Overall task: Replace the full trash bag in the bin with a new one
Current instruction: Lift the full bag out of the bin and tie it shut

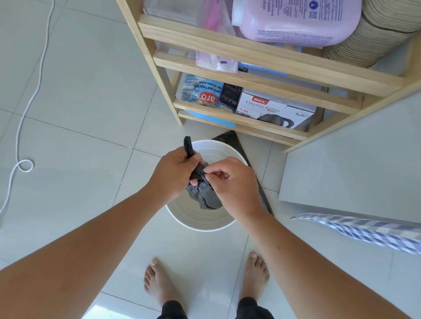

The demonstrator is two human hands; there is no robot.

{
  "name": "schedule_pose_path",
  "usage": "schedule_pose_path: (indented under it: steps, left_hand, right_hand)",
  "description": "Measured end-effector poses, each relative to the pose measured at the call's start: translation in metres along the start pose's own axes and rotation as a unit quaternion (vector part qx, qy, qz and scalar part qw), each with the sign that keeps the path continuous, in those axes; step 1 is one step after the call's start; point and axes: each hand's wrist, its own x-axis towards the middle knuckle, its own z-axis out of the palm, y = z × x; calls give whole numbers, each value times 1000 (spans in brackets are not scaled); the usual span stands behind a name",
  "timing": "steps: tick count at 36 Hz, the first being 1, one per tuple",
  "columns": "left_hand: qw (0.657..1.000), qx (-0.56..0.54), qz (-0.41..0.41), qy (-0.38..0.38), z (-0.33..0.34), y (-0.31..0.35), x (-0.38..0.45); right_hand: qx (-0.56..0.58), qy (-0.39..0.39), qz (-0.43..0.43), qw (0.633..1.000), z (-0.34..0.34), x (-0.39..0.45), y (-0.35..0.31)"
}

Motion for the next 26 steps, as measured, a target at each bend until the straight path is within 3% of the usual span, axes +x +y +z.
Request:
schedule_pose_path:
  steps: [3, 7, 10, 14, 17, 20, 26]
  left_hand:
    - [999, -13, -47, 5, 0, 3, 2]
    - [993, -67, -93, 22, 0, 5, 5]
    - [986, -117, -109, -34, -5, 6, 4]
    - [993, 13, 10, -121, -16, -1, -6]
    - [987, 118, 94, -51, -17, -9, -6]
    - [982, 129, 135, 23, -13, -15, -8]
    - [978, 107, 175, 44, -3, -25, -15]
  right_hand:
    - [-147, -52, -139, 978, -1, -2, 2]
    - [-267, -114, -190, 938, -1, -1, 6]
    - [-287, -154, -164, 931, -1, 4, 8]
    - [-258, -226, -77, 936, -13, 16, 3]
    - [-192, -243, -10, 951, -19, 22, 2]
    - [-152, -264, 44, 952, -20, 24, 1]
    - [-109, -235, 101, 961, -18, 20, -1]
